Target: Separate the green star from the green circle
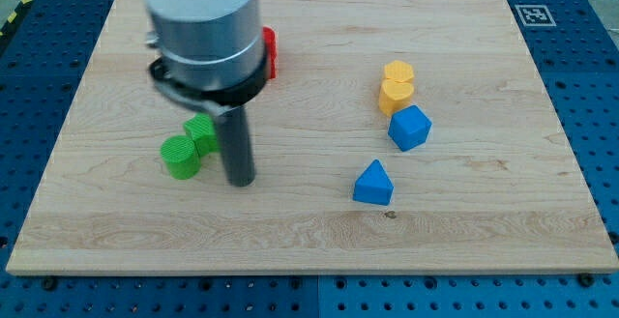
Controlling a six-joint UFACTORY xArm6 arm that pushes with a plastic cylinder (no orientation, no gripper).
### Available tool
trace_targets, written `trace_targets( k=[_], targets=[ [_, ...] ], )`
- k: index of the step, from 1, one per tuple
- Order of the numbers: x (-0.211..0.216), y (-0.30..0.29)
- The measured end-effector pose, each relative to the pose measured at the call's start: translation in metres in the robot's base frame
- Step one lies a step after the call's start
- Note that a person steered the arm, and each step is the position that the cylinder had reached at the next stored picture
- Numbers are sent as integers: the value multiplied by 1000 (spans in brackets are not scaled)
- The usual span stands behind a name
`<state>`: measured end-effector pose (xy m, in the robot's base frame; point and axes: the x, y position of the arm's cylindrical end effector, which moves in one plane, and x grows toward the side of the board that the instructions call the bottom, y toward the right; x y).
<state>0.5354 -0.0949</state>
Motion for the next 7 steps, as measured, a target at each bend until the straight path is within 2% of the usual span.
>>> trace_targets(
  k=[1, 2, 3, 6, 7],
  targets=[
    [15, -50],
    [-20, -95],
    [-35, -98],
    [-22, -95],
    [-24, -71]
  ],
)
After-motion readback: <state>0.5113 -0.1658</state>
